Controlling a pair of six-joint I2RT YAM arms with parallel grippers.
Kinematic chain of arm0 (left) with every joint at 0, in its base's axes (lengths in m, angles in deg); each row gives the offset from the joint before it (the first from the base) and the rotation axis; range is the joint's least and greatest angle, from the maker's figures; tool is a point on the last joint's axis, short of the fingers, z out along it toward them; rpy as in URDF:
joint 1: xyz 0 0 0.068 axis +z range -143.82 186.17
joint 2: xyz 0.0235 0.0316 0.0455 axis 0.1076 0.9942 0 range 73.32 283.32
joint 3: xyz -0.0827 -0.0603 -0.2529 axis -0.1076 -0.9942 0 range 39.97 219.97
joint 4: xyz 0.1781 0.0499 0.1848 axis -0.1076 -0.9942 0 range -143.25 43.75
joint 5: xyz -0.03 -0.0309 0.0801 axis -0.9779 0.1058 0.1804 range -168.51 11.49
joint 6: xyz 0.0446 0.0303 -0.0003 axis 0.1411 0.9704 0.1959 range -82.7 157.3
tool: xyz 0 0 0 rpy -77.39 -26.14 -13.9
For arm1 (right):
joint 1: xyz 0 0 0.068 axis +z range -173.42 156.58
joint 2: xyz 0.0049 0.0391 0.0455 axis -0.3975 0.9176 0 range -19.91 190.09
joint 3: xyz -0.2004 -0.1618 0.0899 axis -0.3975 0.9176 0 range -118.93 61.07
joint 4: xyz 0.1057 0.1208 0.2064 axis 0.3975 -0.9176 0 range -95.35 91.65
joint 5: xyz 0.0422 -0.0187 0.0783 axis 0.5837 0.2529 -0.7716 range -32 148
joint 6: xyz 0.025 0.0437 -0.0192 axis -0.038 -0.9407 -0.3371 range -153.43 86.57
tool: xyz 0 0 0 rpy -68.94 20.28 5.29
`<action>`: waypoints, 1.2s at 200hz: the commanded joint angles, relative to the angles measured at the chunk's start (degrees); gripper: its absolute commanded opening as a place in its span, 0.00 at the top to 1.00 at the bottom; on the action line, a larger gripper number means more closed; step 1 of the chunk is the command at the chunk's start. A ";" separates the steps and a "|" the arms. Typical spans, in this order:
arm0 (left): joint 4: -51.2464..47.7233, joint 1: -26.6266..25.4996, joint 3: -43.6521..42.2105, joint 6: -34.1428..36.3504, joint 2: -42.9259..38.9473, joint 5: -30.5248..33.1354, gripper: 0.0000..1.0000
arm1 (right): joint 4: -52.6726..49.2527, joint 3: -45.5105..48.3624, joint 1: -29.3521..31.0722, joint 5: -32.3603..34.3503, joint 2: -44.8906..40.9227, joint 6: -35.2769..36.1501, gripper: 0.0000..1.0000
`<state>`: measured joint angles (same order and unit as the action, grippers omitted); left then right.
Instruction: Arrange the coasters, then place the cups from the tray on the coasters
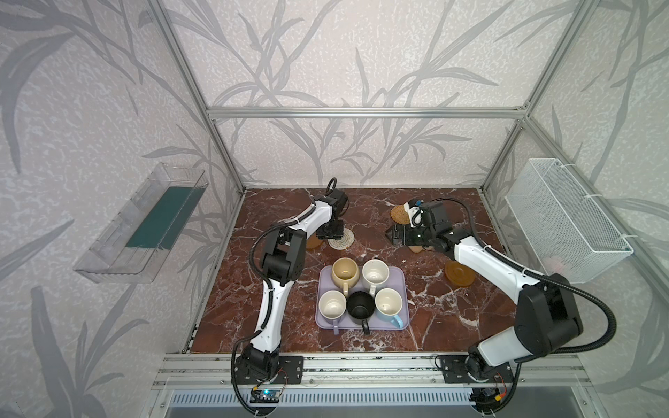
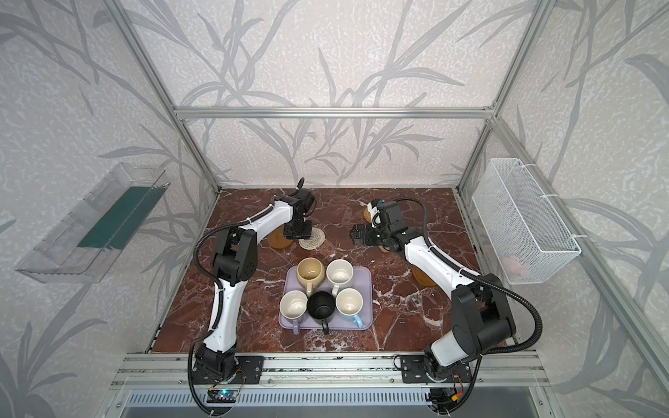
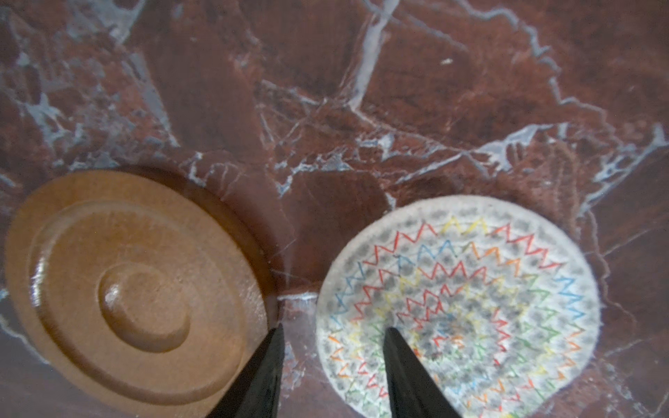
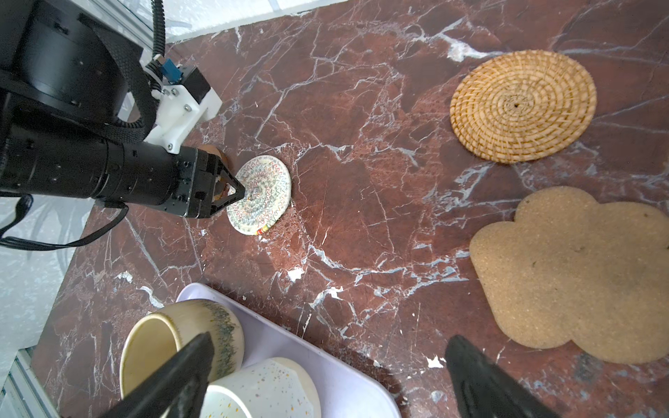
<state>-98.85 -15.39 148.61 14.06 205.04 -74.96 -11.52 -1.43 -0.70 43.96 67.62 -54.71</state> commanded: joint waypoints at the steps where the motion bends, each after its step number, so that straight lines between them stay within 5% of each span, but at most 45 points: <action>1: -2.77 0.12 -0.21 -1.25 -3.88 -0.08 0.51 | 0.47 -0.52 0.22 -0.46 0.02 -0.18 0.01; 78: -1.42 0.15 -1.49 -2.77 -13.52 -3.12 0.40 | -1.29 -1.62 0.22 1.20 0.49 -1.01 0.01; 99: 0.12 0.39 -3.68 -3.53 -18.21 -4.88 0.01 | -1.84 -2.79 0.13 1.29 1.43 -0.61 0.01; 132: 3.85 1.55 -9.37 -3.59 -27.21 -7.35 0.01 | -4.50 -6.55 -0.02 3.67 3.99 3.07 0.01; 169: 15.98 3.44 -20.87 -5.91 -37.50 -19.73 0.01 | -8.62 -12.85 -1.96 5.25 9.24 6.84 0.01; 218: 16.50 3.37 -22.90 -7.61 -39.03 -25.23 0.01 | -7.55 -19.18 -5.15 5.67 16.54 7.04 0.01; 240: 16.48 2.05 -21.90 -6.92 -38.13 -22.25 0.01 | -7.70 -22.96 -6.60 3.12 20.95 6.36 0.00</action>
<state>-83.86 -12.02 126.38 7.52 166.40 -97.32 -18.03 -20.25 -6.10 48.88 84.56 -48.68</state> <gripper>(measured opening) 0.994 0.993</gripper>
